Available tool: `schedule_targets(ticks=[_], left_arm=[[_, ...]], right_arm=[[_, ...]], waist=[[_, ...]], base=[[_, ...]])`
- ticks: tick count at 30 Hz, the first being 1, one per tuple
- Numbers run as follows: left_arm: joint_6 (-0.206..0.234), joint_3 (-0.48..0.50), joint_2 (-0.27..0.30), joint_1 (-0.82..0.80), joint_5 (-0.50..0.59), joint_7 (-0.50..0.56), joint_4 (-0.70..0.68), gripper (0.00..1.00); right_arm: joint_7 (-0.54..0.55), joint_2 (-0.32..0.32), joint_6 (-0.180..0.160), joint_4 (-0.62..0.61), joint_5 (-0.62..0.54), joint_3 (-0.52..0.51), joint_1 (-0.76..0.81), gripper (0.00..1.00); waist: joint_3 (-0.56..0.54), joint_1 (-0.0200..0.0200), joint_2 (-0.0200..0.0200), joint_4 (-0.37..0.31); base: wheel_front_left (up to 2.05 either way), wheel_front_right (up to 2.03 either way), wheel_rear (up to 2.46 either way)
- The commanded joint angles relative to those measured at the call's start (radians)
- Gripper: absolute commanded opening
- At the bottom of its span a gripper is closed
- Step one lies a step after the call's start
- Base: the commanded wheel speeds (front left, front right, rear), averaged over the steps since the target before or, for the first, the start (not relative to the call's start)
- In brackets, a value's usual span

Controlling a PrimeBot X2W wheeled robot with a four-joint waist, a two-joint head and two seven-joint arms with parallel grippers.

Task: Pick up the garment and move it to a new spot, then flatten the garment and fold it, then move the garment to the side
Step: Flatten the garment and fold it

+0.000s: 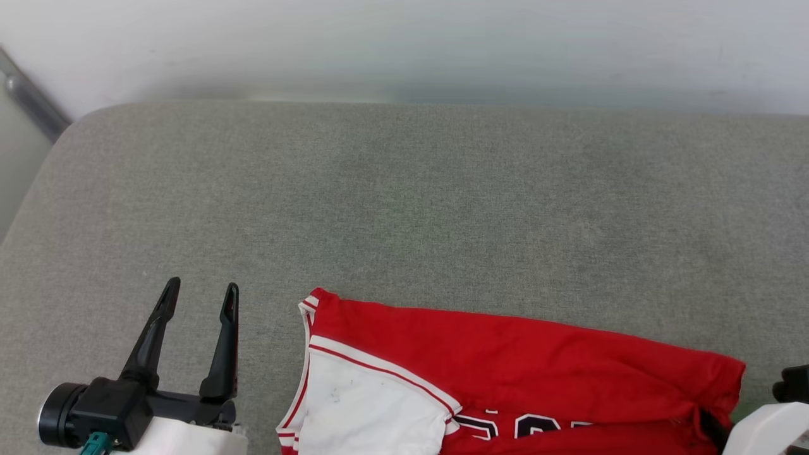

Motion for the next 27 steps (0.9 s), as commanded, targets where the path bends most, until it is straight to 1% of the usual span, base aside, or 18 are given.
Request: schedule_targets(ticks=[1,10,13,17,19,25,27], left_arm=[[0.000,0.002,-0.002,0.015,-0.004,-0.002,0.003,1.00],[-0.001,-0.026,0.017,0.029,-0.017,-0.002,0.006,1.00],[-0.001,-0.028,0.017,0.033,-0.020,-0.002,0.009,1.00],[-0.001,-0.025,0.014,0.042,-0.022,-0.002,0.012,1.00],[-0.001,-0.025,0.010,0.046,-0.026,-0.002,0.012,1.00],[-0.001,-0.023,0.003,0.061,-0.025,-0.002,0.006,1.00],[-0.001,-0.024,0.002,0.064,-0.025,-0.002,0.007,1.00]], right_arm=[[-0.008,-0.012,-0.001,0.013,-0.002,-0.011,0.005,0.00],[-0.029,-0.086,-0.001,0.019,-0.057,-0.154,-0.029,0.00],[-0.022,-0.103,-0.001,0.016,-0.070,-0.169,-0.029,0.00],[-0.002,-0.105,-0.001,-0.028,-0.063,-0.147,-0.018,0.00],[0.015,-0.103,-0.001,-0.067,-0.064,-0.116,-0.005,0.00],[0.101,-0.069,-0.001,-0.223,-0.036,-0.005,0.033,0.00],[0.132,-0.043,-0.001,-0.268,-0.026,0.035,0.044,0.00]], waist=[[-0.012,-0.0001,0.0000,-0.007],[-0.033,-0.0001,0.0000,-0.031],[-0.038,-0.0001,0.0000,-0.038],[-0.054,-0.0001,0.0000,-0.050],[-0.065,-0.0001,0.0000,-0.057],[-0.091,-0.0001,0.0000,-0.070],[-0.098,-0.0001,0.0000,-0.071]], base=[[0.00,0.00,0.00],[0.00,0.00,0.00],[0.00,0.00,0.00],[0.00,0.00,0.00],[0.00,0.00,0.00],[0.00,0.00,0.00],[0.00,0.00,0.00]])
